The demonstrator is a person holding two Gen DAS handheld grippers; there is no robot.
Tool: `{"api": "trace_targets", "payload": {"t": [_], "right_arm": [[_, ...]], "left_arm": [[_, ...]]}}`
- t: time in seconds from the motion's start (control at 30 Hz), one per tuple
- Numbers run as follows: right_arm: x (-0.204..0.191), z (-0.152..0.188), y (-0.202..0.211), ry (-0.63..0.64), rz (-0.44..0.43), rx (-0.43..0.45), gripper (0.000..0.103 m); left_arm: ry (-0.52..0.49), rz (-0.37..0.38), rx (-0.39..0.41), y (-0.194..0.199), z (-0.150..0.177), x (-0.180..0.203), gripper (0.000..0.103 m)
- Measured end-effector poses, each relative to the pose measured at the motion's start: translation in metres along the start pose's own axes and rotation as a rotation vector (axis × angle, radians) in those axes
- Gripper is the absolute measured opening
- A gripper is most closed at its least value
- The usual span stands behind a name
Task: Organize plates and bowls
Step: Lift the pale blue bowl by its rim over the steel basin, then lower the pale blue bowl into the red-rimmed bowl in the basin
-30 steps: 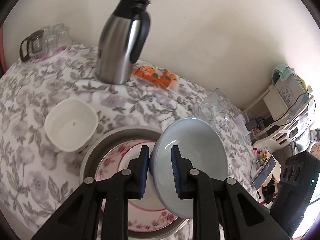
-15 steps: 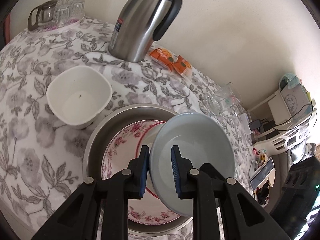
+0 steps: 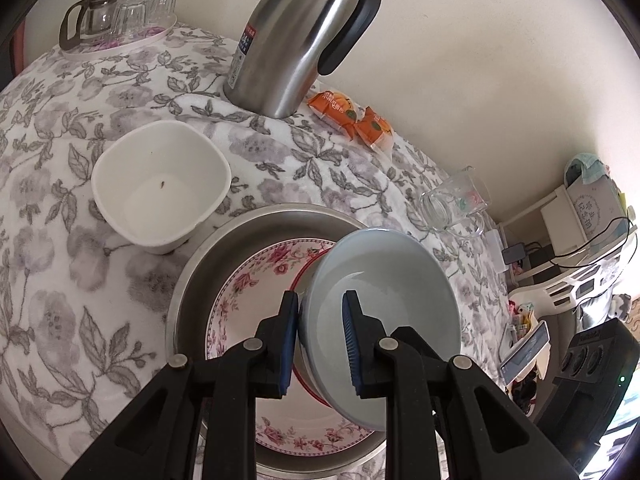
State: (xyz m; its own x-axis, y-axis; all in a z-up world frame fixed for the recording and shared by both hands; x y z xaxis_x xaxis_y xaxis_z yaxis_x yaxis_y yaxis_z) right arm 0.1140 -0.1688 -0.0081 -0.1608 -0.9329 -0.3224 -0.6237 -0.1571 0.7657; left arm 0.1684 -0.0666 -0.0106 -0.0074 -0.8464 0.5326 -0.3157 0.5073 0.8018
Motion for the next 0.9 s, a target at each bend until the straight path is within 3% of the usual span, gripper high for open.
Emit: {"api": "trace_targets", "payload": {"t": [0.9], "right_arm": [[-0.0032, -0.0015, 0.0054, 0.060, 0.099, -0.018, 0.031]], "left_arm": [[-0.003, -0.026, 0.001, -0.0001, 0.0022, -0.0024, 0.022]]}}
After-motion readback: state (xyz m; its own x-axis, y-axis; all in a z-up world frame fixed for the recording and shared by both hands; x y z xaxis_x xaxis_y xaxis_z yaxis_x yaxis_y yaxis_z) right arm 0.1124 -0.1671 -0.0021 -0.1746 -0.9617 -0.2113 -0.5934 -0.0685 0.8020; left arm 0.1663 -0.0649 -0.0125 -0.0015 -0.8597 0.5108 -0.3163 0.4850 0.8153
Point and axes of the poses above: each gripper's, at about its wrist camera, not at the fingertips, and y roughly against the way its jaws point, x to its right, z to its underside, the point moved 7 cm from there along -y, roughly the way its jaws point, and after that the axes turned 11 degrees about y, right-handed, at the moved point
